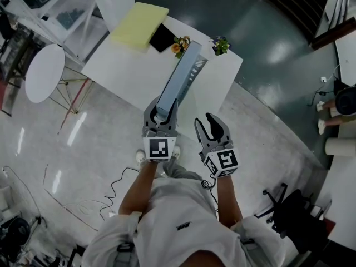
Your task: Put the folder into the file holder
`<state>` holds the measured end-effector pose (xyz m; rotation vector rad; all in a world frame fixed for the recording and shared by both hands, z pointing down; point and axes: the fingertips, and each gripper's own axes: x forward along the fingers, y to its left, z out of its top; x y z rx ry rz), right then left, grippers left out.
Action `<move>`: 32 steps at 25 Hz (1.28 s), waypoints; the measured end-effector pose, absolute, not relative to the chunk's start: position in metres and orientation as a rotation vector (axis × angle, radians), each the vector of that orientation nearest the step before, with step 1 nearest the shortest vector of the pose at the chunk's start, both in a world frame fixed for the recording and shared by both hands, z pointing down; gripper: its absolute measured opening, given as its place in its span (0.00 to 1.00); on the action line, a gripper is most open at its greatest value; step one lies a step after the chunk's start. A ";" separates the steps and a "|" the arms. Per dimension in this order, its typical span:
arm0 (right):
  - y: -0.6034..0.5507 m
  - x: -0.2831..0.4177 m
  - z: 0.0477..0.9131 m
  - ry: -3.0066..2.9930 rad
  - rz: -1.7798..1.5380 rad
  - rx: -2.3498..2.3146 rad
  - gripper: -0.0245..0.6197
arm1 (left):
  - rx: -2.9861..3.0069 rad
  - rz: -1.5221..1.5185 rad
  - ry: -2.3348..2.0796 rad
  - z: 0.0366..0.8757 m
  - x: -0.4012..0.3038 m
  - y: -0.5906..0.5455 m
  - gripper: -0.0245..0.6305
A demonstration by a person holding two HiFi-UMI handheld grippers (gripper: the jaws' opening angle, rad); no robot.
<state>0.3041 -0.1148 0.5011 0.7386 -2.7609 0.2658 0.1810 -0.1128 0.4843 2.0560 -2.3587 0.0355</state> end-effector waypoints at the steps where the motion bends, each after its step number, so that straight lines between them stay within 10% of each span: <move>1: -0.114 0.305 0.501 -2.758 0.266 0.744 0.28 | 2.058 0.039 -2.356 0.486 0.180 -0.113 0.29; 32: -0.077 0.325 0.496 -2.734 0.258 0.889 0.29 | 2.145 0.263 -2.135 0.525 0.190 -0.099 0.48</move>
